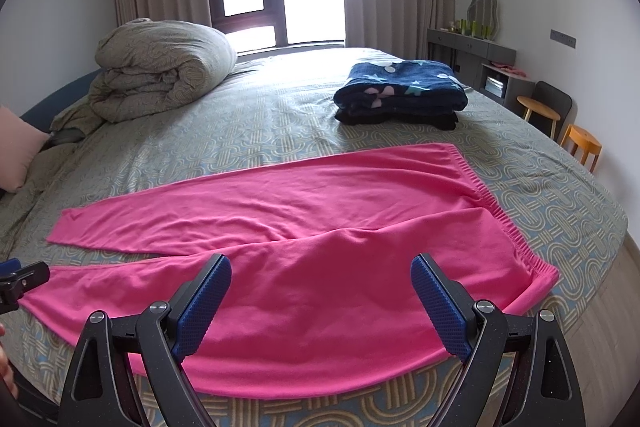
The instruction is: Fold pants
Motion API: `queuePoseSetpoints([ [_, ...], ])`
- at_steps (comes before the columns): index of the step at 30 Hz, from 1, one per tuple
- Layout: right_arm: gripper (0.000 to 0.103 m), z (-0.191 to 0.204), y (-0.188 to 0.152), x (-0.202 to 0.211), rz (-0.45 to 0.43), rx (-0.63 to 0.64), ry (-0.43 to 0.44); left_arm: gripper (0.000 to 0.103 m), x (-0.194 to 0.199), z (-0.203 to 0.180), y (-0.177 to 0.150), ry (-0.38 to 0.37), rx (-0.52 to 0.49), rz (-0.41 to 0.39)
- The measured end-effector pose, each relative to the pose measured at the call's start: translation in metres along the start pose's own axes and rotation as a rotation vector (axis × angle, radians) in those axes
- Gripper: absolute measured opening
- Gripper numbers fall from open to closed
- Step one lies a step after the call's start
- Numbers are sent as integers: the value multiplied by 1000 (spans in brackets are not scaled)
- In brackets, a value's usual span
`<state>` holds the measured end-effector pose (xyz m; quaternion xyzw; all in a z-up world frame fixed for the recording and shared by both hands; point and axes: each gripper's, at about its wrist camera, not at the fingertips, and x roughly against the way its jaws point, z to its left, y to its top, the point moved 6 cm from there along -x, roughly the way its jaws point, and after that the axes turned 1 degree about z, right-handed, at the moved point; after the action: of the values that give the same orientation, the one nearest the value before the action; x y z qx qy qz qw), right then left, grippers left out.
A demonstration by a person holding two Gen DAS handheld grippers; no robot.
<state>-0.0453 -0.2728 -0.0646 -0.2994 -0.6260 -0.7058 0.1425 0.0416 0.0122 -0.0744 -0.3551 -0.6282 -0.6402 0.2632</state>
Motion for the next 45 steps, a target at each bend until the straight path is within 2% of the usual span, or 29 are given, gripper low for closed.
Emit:
queuePoseSetpoints([
  [13, 93, -12, -4, -5, 33, -57, 8, 102, -4, 8, -8, 8, 10, 11],
  [21, 93, -40, -15, -13, 91, -159, 3, 102, -18, 41, -25, 37, 84, 58],
  [27, 93, -50, -25, -23, 145, -180, -12, 102, -21, 58, -35, 83, 89, 69],
  [30, 91, -58, -27, -25, 165, -205, -2, 102, -26, 73, -41, 94, 108, 99],
  [34, 72, -77, -33, -24, 185, -269, 14, 100, -29, 116, -54, 111, 218, 133],
  [39, 53, -107, -49, -26, 225, -369, 22, 76, -32, 166, -74, 55, 417, 179],
  [45, 51, -122, -63, -34, 279, -490, 73, 75, -44, 195, -91, -19, 581, 222],
])
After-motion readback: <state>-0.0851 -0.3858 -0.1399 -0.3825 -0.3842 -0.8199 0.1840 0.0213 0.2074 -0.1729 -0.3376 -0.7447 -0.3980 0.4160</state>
